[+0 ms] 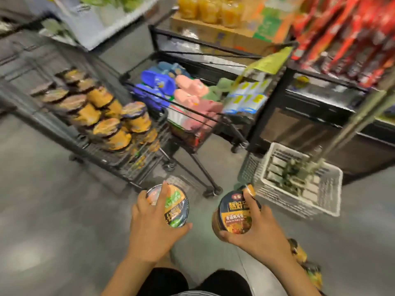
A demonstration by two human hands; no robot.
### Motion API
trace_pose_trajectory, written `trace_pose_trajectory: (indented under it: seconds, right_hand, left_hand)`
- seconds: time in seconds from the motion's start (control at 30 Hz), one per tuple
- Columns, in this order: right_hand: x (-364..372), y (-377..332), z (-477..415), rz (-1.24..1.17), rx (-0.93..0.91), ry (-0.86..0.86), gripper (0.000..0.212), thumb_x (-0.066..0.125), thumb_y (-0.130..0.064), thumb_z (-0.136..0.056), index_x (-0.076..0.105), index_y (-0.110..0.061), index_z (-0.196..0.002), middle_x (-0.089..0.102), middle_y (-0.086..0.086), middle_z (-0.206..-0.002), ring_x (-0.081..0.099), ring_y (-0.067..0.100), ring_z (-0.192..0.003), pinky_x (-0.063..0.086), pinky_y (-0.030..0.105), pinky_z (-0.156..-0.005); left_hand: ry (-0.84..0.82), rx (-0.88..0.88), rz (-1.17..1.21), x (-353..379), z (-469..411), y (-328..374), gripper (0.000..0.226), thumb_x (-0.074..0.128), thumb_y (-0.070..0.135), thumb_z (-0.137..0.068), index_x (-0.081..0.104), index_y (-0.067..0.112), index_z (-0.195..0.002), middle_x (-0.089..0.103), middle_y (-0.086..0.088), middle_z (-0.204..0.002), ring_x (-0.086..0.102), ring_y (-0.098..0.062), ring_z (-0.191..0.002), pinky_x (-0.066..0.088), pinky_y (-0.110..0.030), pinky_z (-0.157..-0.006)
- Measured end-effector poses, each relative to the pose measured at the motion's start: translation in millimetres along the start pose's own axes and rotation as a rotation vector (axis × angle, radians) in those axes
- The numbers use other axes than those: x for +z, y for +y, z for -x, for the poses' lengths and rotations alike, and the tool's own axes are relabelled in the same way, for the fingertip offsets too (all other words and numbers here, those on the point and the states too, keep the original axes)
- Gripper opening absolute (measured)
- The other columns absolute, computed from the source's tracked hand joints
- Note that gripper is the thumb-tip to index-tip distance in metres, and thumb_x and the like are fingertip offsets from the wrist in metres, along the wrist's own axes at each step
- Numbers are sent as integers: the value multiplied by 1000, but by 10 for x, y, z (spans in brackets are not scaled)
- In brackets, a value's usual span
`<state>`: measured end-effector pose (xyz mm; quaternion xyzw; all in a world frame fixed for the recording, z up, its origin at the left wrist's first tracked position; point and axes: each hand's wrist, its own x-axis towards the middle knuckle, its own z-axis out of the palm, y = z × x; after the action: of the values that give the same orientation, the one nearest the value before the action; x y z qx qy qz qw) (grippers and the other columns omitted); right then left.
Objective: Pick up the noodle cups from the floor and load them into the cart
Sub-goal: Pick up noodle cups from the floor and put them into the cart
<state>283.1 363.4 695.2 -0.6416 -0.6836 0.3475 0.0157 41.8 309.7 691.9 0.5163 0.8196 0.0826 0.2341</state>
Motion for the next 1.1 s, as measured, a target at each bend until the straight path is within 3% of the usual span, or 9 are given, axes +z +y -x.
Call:
trace_pose_trajectory:
  seconds: [0.1,0.27,0.37,0.43,0.63,0.77,1.0,1.1]
  right_hand:
    - [123,-471,-243,44,-77,-39,118,67,-80,-55,6,-43,-150,30,-5,-126,43,17,-122,39,22,-89]
    - [418,-1233,-692,112,-174,-30,123,56,-87,-47,10,-42,-152,34,-5,-109,43,19,-112,42,27,-90]
    - [627,-1626,-971,93,-193,-21,126,51,-91,-43,10,-42,-152,37,-4,-105,49,20,-105,41,25,-82]
    - [742,-1844,-1136,82,-205,-2,126,51,-90,-43,12,-41,-152,37,-5,-102,49,20,-103,40,24,-81]
    - [809,-2332,-1528,28,-229,13,116,67,-75,-54,16,-40,-152,37,-7,-100,46,19,-109,42,30,-96]
    - [659,-2651,-1926,72,-269,-11,121,55,-85,-45,18,-39,-151,39,-2,-103,44,22,-112,40,33,-99]
    - [422,-3317,-3210,121,-415,12,121,63,-86,-46,32,-31,-149,47,7,-111,51,26,-114,42,38,-102]
    - [306,-3671,-3739,211,-459,-49,114,76,-71,-54,32,-28,-150,45,14,-119,45,30,-120,36,35,-106]
  left_hand:
    - [23,-97,36,-242,-189,-371,120,65,79,-61,-7,45,-150,6,-13,-151,16,-38,-137,27,-41,-111]
    - [71,-193,80,-736,-605,-1033,124,61,85,-55,-8,46,-150,6,-13,-154,15,-37,-141,24,-43,-113]
    - [128,-205,58,-961,-838,-1389,131,37,96,-39,-4,44,-152,13,-15,-152,22,-37,-138,28,-42,-111]
    - [141,-205,74,-1073,-979,-1565,130,32,96,-38,-1,44,-152,14,-13,-151,26,-37,-135,30,-42,-110]
    - [150,-215,169,-1373,-1438,-1821,130,40,95,-39,1,45,-152,12,-13,-151,22,-35,-137,27,-40,-112]
    - [156,-220,255,-1512,-1791,-1849,121,66,83,-54,6,45,-152,10,-10,-152,17,-32,-138,27,-40,-112]
    - [207,-295,222,-1701,-2620,-1790,117,62,85,-58,4,45,-152,9,-10,-152,19,-34,-135,30,-42,-110]
    - [188,-362,208,-1778,-2975,-1746,116,60,86,-59,5,43,-152,8,-11,-152,19,-37,-135,29,-43,-110]
